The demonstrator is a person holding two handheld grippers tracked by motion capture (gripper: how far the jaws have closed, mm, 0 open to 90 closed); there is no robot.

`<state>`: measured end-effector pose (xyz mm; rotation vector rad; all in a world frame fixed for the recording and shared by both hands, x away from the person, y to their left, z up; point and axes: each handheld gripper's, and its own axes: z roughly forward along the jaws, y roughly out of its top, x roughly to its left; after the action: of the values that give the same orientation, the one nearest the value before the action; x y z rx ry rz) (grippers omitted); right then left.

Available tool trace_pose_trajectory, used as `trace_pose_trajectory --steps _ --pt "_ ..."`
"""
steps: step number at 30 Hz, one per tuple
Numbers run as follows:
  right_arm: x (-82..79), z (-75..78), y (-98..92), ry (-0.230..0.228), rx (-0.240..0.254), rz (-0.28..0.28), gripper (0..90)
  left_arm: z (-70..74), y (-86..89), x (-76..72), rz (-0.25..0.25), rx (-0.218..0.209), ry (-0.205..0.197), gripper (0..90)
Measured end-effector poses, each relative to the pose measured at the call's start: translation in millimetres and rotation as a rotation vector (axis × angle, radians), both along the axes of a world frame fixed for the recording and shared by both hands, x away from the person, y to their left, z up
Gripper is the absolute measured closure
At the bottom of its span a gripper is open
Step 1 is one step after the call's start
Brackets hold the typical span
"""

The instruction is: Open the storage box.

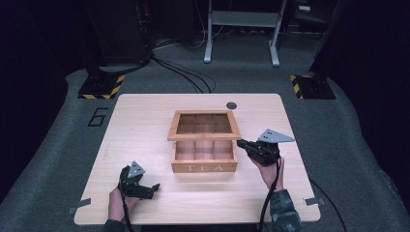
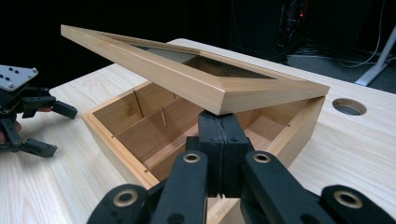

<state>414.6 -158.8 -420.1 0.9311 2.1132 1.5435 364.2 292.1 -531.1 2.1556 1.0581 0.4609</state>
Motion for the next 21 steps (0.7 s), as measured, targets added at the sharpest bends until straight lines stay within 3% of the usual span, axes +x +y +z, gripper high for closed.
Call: trace_pose_trajectory --steps 21 --pt "12.7 22.2 1.8 -0.031 0.001 -0.011 89.7 0.2 0.0 -0.2 0.001 -0.003 0.007 0.3"
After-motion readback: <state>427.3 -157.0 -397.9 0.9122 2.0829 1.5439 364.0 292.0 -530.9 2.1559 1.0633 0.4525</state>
